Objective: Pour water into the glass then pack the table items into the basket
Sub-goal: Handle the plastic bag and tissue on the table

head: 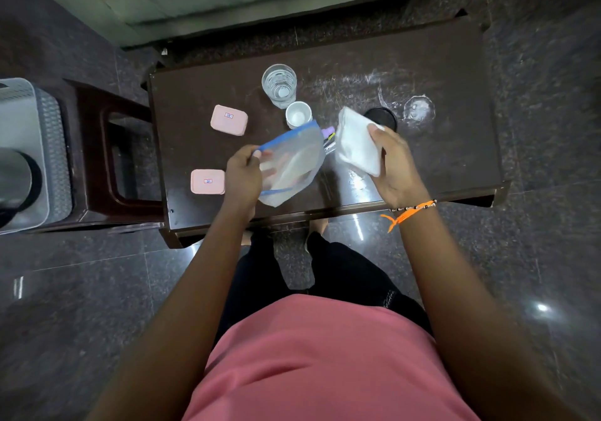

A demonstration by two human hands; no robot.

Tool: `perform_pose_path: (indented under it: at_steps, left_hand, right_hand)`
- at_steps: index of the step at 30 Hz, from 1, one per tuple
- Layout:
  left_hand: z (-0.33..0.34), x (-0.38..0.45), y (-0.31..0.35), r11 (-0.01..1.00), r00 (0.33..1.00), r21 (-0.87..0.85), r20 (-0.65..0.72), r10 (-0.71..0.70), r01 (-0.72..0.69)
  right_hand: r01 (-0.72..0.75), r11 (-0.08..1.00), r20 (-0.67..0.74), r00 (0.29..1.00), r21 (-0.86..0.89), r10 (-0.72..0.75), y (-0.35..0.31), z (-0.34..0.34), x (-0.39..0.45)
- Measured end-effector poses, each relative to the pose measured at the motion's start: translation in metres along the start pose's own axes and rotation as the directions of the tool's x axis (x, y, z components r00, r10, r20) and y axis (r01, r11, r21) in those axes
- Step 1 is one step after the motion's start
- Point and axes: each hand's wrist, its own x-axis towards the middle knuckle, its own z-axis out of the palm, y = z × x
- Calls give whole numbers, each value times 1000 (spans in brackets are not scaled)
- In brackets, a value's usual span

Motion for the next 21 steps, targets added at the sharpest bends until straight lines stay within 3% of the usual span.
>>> perform_pose_path:
  at_steps: [3, 6, 11, 15, 21]
  left_hand:
    - [3, 1, 0, 994, 998, -110, 56, -18, 24]
    - [10, -1, 2, 982, 974, -141, 206, -97, 128]
    - [21, -1, 4, 969, 914, -104, 367, -171, 223]
    - [24, 1, -5, 984, 899, -18, 409, -155, 177]
    - [47, 12, -8, 991, 907, 103, 404, -120, 85]
  right_hand:
    - [-145, 989, 38, 989, -24, 146, 11, -6, -5]
    - [-261, 965, 154, 955, 31, 254, 25, 3, -8]
    - [-323, 946, 195, 928, -8, 318, 35, 18, -3]
    - [-263, 962, 261, 926, -69, 271, 36, 13, 4]
    - [-189, 950, 66, 975, -248, 211, 33, -14, 27]
